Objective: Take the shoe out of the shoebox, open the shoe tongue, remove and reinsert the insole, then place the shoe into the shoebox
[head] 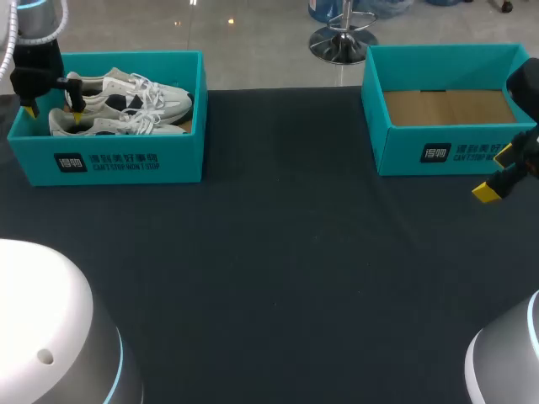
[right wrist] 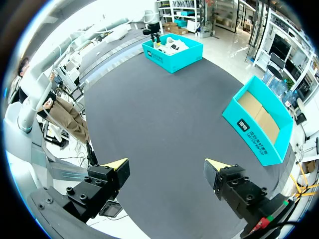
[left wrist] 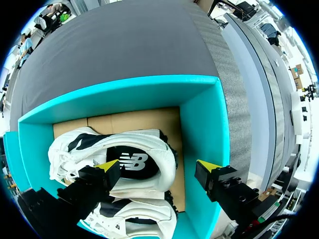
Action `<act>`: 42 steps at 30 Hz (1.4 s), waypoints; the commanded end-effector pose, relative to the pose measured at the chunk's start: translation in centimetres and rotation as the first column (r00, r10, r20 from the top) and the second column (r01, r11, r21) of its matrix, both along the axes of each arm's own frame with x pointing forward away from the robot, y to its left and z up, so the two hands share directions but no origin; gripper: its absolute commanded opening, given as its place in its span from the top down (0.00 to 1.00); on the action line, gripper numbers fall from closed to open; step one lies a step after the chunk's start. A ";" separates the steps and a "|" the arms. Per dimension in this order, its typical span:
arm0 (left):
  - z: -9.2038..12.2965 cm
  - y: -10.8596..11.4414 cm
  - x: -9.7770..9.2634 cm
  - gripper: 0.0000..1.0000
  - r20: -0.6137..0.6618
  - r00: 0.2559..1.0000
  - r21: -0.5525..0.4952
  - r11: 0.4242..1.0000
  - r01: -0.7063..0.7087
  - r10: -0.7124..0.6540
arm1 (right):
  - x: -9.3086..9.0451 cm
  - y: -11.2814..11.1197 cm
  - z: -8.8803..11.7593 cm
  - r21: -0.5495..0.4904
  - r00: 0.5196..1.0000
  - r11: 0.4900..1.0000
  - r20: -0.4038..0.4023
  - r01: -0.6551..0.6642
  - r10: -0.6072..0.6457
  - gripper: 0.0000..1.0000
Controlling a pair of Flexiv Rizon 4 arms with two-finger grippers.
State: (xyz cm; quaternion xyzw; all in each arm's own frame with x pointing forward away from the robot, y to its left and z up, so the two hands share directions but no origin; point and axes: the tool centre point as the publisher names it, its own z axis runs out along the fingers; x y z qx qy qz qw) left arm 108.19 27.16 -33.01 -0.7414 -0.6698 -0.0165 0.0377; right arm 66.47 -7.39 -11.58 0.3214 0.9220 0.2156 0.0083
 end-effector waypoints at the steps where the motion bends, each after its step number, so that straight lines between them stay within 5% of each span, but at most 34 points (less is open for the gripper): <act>1: -0.9 -0.2 0.5 0.00 -0.003 1.000 0.003 1.000 -0.005 0.005 | 0.3 0.1 0.0 -0.002 1.000 1.000 -0.005 -0.002 0.002 0.00; 9: -2.1 -0.2 0.7 0.02 -0.024 0.999 0.006 1.000 -0.023 0.023 | 0.3 0.1 0.0 -0.002 1.000 1.000 -0.005 -0.002 0.002 0.00; 11: -2.3 -0.2 0.7 0.31 -0.027 0.999 0.008 1.000 -0.027 0.028 | 0.3 0.1 0.0 -0.002 1.000 1.000 -0.005 -0.002 0.002 0.00; 13: -2.5 -0.1 0.8 0.79 -0.027 0.999 0.004 1.000 -0.031 0.031 | 0.3 0.1 0.0 -0.002 1.000 1.000 -0.005 -0.002 0.002 0.00; 15: -2.5 -0.1 0.9 1.00 -0.027 0.999 0.004 0.999 -0.034 0.034 | 0.3 0.1 0.0 -0.002 1.000 1.000 -0.005 -0.002 0.002 0.00; 32: -2.6 0.8 0.9 1.00 -0.006 1.000 0.026 0.999 -0.023 0.023 | 0.3 0.1 0.0 -0.002 1.000 1.000 -0.005 -0.002 0.002 0.00; 42: 3.9 1.6 -0.1 1.00 0.052 0.998 0.015 1.000 -0.023 0.022 | 0.3 0.1 0.0 -0.002 1.000 1.000 -0.005 -0.002 0.002 0.00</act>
